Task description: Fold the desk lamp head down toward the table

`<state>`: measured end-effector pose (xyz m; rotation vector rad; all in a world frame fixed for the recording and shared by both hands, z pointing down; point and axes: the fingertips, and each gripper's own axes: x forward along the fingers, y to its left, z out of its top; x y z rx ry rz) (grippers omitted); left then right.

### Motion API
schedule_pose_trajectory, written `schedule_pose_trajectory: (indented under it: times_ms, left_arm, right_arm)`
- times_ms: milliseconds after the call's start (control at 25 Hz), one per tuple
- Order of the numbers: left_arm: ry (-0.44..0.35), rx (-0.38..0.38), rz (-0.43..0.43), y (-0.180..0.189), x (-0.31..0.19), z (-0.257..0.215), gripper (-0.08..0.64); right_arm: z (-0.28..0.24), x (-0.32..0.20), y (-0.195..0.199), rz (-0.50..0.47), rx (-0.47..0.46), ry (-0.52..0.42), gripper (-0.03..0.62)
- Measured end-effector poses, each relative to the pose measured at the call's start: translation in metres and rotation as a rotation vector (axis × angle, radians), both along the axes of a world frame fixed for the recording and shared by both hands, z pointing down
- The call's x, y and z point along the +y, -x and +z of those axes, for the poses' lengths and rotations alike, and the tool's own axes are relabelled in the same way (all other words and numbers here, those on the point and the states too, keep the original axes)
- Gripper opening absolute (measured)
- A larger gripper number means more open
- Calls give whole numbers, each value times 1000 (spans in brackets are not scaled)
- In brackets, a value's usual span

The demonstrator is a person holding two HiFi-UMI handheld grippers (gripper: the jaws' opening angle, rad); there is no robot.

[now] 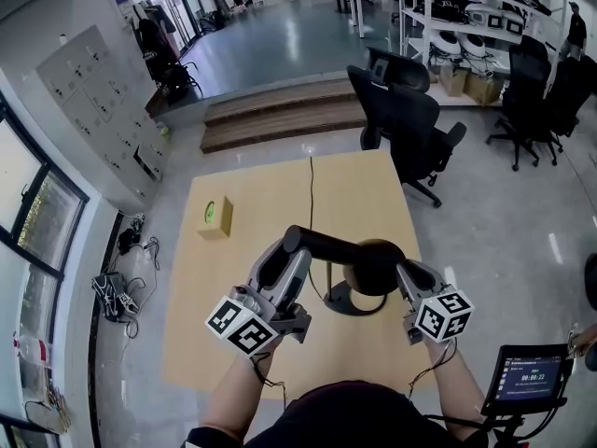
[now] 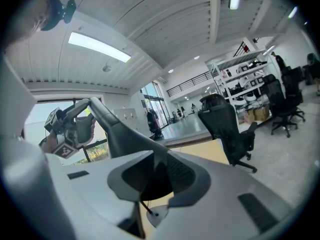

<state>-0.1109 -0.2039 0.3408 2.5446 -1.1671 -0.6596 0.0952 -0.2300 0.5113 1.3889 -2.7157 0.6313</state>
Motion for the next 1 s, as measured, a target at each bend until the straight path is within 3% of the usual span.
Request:
schedule_pose_trajectory:
  times_ms: [1000]
  left_arm:
    - [-7, -14, -11, -8, -3, -6, 175]
  right_arm:
    - [10, 0, 6, -8, -30, 28, 80]
